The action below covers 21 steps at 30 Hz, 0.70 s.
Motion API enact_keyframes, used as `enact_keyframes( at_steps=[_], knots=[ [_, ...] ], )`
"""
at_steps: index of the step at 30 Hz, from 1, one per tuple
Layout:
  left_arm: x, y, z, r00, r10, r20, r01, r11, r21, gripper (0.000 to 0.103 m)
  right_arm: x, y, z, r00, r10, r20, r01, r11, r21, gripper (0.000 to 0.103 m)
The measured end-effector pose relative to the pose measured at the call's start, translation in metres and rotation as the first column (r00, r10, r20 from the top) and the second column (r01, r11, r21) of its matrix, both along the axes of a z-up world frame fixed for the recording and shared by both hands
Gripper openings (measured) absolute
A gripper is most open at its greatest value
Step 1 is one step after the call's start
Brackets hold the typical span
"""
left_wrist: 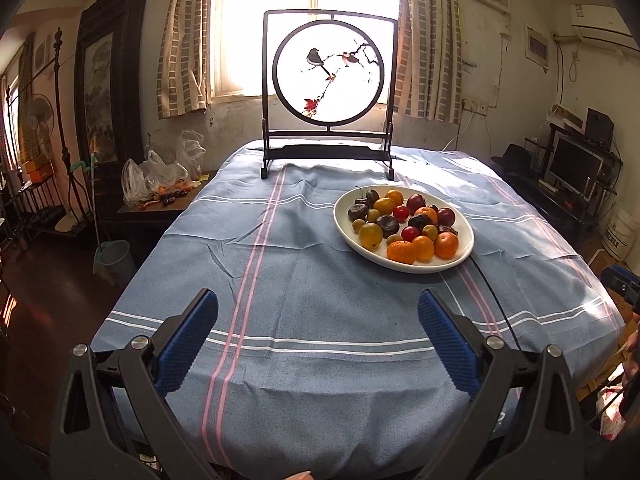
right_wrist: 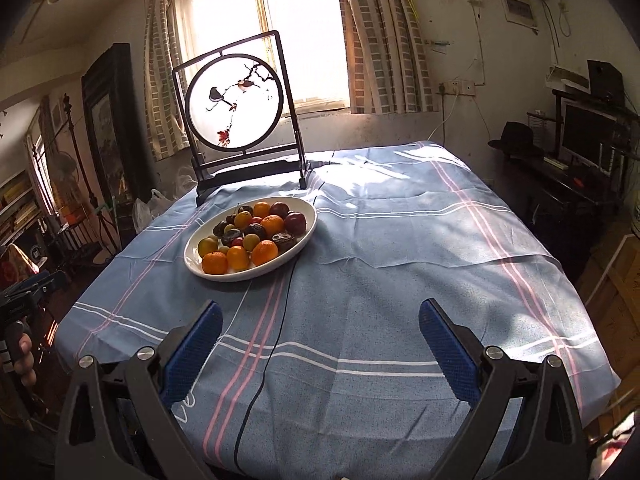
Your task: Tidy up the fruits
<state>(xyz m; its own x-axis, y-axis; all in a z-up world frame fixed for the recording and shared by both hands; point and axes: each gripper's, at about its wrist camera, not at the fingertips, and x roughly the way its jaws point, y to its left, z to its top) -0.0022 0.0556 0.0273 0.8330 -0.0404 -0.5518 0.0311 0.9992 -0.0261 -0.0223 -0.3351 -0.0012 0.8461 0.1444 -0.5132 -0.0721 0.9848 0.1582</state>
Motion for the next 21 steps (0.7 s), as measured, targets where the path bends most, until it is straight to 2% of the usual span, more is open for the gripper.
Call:
enact_keyframes(
  at_steps=[5,11,16,21],
  knots=[
    [0.002,0.000,0.001,0.999,0.050,-0.001,-0.050,0.999,0.017,0.098,-0.003,-0.001,0.000,1.000,0.015,0.002,-0.015,0.999,0.034,0.099],
    [0.000,-0.001,0.000,0.998,0.057,0.014,-0.058,0.998,0.038,0.098,-0.006,0.004,-0.003,1.000,0.023,-0.008,-0.023,0.999,0.039,0.099],
    [-0.002,-0.008,0.001,1.000,0.004,0.013,-0.004,0.999,0.052,0.098,-0.009,0.004,-0.003,1.000,-0.005,0.006,0.005,1.000,0.005,0.099],
    [-0.003,-0.010,0.000,1.000,0.008,0.013,-0.009,0.999,0.048,0.098,-0.010,-0.003,-0.003,1.000,-0.022,0.007,0.022,1.000,0.005,0.099]
  ],
)
